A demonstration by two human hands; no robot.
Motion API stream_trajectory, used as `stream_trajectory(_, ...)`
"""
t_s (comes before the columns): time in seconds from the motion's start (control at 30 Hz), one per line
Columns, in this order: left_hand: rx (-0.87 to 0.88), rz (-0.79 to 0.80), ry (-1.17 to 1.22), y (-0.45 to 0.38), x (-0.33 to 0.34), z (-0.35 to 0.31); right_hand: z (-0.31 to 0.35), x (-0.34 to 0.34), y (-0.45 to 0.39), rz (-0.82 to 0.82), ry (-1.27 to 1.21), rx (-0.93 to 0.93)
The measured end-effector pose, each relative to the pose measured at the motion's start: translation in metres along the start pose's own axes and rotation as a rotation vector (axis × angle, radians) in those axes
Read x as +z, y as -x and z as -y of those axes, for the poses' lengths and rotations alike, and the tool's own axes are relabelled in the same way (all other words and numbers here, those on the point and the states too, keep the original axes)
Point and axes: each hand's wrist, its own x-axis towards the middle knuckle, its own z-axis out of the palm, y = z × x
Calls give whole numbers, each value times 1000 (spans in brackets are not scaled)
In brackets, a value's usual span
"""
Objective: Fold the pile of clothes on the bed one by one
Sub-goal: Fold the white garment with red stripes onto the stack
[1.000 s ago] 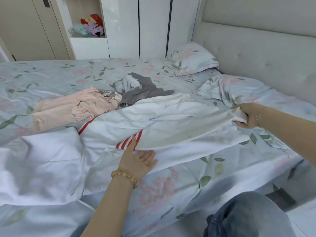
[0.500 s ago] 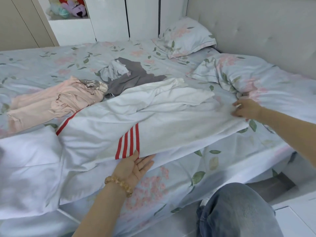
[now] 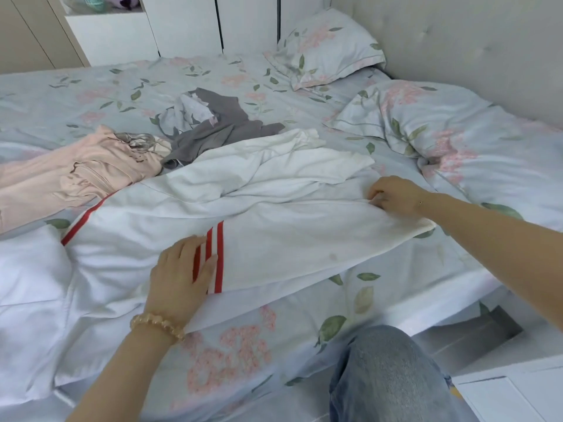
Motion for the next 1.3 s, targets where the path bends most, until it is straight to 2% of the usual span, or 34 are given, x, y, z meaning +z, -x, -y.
stream_trajectory(0.07,-51,52,-149,0,14,20,3,-4,-6,-66,41,-14)
stream_trajectory(0.17,-32,66,-270,0,28,29,0,-16,-16,-273,93,57)
stream_trajectory(0.2,-33,62,-286,-1,29,27,-2,-17,-18,-272,106,102)
stream_trajectory(0.3,-51,62,-307,-5,31,27,-3,-3,-19,-100,161,185)
stream_trajectory(0.37,-41,73,-303,-4,28,27,2,11,-18,-188,171,184)
stream_trajectory(0.43,102,108,-271,3,17,23,12,18,-9,-438,117,67)
stream_trajectory(0.47,203,147,-233,9,9,18,22,20,1,-527,55,-83)
stream_trajectory(0.5,270,208,-212,19,4,15,32,21,15,-532,-7,-258)
stream_trajectory(0.57,284,325,-249,39,-1,10,52,33,47,-281,-42,-492)
stream_trajectory(0.63,248,316,-392,53,7,12,61,52,72,-62,120,-540)
stream_trajectory(0.67,233,285,-467,55,9,11,58,58,78,-33,231,-496)
stream_trajectory(0.73,164,181,-535,53,7,13,48,62,78,-74,319,-282)
stream_trajectory(0.8,74,157,-587,49,-3,20,38,55,69,-113,326,-11)
stream_trajectory(0.87,-15,230,-584,50,-9,26,32,50,62,-81,356,138)
stream_trajectory(0.93,3,252,-593,54,-11,30,32,51,63,-67,354,141)
stream_trajectory(1.13,51,240,-637,69,-27,14,17,40,100,-176,350,122)
stream_trajectory(1.3,85,326,-704,100,-19,-1,11,45,122,-45,400,167)
